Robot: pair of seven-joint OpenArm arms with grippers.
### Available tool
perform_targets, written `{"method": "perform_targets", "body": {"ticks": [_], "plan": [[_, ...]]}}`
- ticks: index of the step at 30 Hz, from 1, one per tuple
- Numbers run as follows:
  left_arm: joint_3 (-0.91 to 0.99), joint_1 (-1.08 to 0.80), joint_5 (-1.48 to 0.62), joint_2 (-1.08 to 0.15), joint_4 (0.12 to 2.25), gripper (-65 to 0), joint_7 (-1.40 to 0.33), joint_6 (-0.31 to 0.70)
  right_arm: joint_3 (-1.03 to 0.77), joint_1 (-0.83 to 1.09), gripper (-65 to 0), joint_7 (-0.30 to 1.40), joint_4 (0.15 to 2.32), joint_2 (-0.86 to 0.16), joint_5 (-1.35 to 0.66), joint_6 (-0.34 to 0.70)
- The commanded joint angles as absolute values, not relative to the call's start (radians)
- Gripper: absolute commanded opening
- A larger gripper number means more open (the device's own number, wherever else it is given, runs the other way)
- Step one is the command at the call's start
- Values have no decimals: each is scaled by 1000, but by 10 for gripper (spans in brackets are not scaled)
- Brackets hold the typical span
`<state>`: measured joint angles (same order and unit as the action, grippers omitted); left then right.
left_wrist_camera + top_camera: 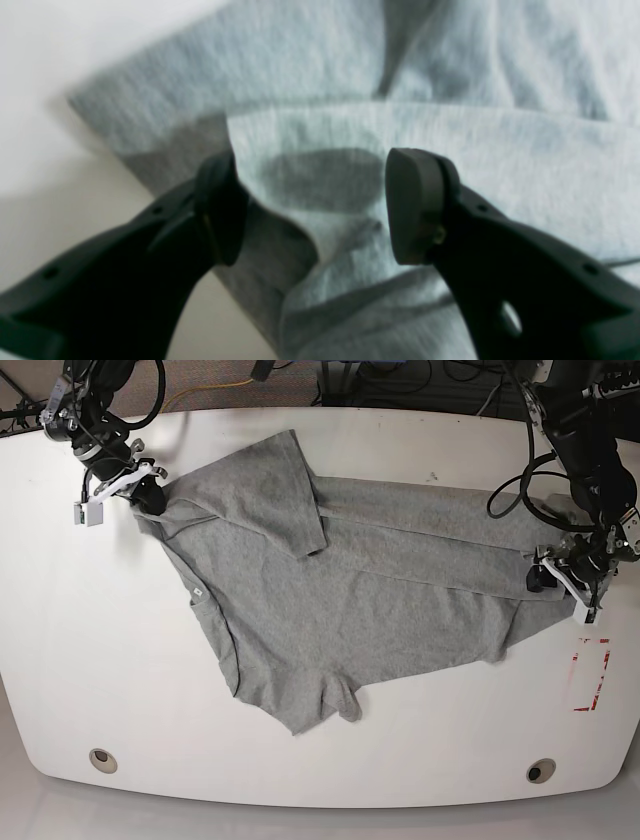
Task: Fold the T-shirt properly
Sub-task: 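Regrasp the shirt edge with the left gripper, keeping the right holding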
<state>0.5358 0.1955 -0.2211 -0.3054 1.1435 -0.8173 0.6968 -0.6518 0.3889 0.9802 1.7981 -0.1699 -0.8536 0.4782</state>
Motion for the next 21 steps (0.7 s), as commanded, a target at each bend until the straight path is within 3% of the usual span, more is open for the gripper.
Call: {"method": "perform_targets", "body": {"ticks": [1, 6, 7, 9, 13, 21], "plan": [[536, 211, -203, -321, 1142, -258, -785, 698, -657, 384, -650, 963, 1814, -183, -874, 483], [533, 209, -196, -320, 1141, -264, -777, 698, -657, 384, -650, 963, 1811, -183, -874, 483], [533, 209, -194, -320, 1141, -289, -777, 698, -657, 384, -650, 963, 1802, -183, -874, 483], [533, 211, -194, -320, 1142, -381, -777, 698, -657, 383, -650, 963, 1790, -183, -874, 483], [533, 208, -194, -320, 1150, -650, -776, 698, -659, 369, -650, 963, 1781, -183, -874, 483], [542, 197, -197, -323, 1300, -650, -779, 698, -657, 361, -650, 963, 1781, -189, -874, 483]]}}
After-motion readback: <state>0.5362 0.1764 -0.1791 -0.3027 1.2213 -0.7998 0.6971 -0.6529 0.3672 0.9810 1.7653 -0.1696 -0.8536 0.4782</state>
